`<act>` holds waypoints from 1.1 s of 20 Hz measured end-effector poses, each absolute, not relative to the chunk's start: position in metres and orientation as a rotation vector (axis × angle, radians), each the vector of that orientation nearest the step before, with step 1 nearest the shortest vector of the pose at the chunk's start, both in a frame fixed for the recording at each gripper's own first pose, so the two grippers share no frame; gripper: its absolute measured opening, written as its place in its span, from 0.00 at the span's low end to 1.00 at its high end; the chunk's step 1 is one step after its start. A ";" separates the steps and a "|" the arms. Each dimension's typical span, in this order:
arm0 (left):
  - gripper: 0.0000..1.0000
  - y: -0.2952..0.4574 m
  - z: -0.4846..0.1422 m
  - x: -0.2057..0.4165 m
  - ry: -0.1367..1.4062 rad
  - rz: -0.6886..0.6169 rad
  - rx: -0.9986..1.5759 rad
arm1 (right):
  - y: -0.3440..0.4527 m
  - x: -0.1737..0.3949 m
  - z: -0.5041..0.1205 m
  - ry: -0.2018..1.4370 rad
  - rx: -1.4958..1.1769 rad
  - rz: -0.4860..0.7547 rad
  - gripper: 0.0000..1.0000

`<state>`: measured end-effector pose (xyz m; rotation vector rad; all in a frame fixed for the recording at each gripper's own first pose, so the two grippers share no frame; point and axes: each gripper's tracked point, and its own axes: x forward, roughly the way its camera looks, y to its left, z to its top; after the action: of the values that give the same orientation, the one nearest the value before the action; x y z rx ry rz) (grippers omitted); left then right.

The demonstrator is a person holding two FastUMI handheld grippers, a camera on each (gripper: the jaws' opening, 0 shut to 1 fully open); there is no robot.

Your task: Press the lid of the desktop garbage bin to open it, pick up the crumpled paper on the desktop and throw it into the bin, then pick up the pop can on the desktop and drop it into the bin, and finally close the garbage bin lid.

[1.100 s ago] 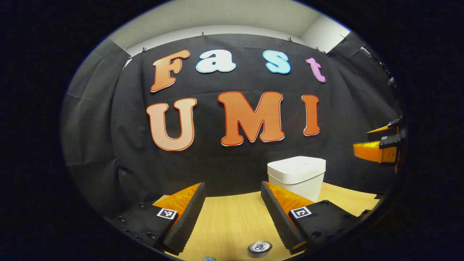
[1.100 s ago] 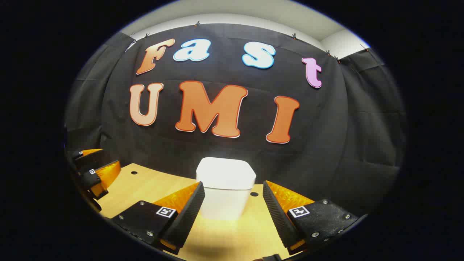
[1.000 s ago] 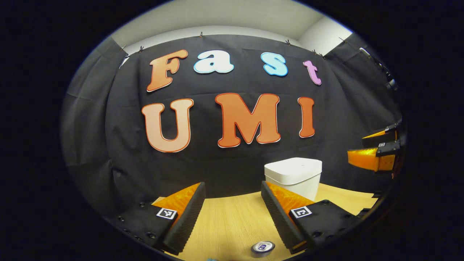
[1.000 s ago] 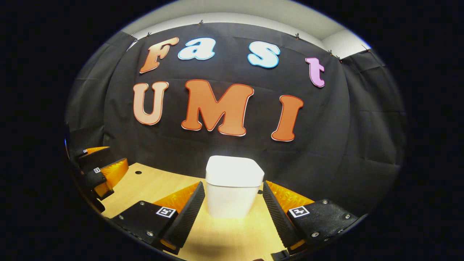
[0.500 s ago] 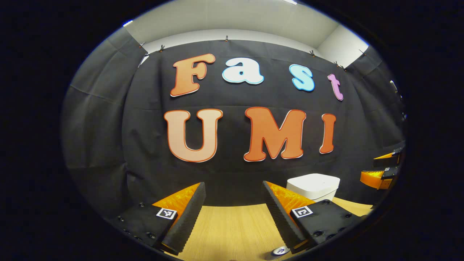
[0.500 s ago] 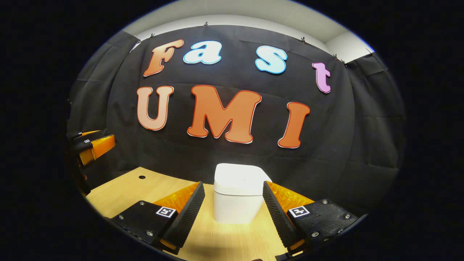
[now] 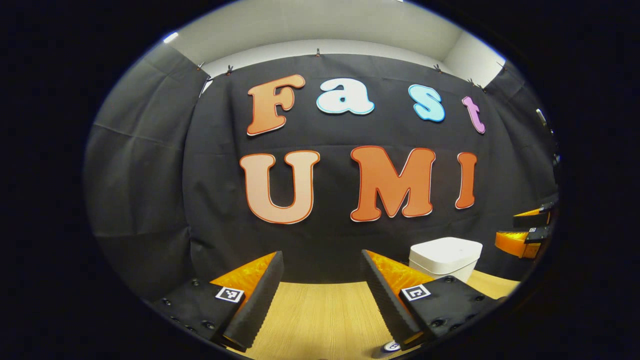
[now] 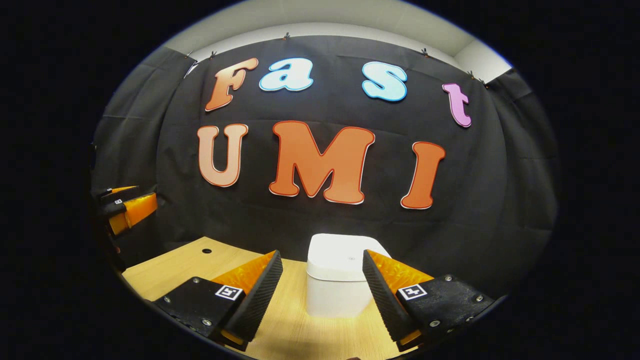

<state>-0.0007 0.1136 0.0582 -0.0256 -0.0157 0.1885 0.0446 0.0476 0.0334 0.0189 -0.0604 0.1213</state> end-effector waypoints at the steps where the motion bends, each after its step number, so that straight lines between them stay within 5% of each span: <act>1: 0.99 0.111 0.057 0.001 -0.011 0.180 -0.018 | 0.047 0.048 0.034 -0.060 0.019 0.118 0.97; 12: 0.99 0.112 0.043 0.003 0.016 0.105 0.021 | 0.046 0.060 0.040 -0.063 -0.020 0.051 0.94; 22: 0.99 0.137 0.035 -0.018 0.031 0.086 0.021 | 0.050 0.068 0.057 -0.067 -0.111 0.006 0.79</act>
<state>-0.0180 0.1368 0.0349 0.0209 0.0309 0.0861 0.0676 0.0505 0.0566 -0.1113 -0.0675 0.0057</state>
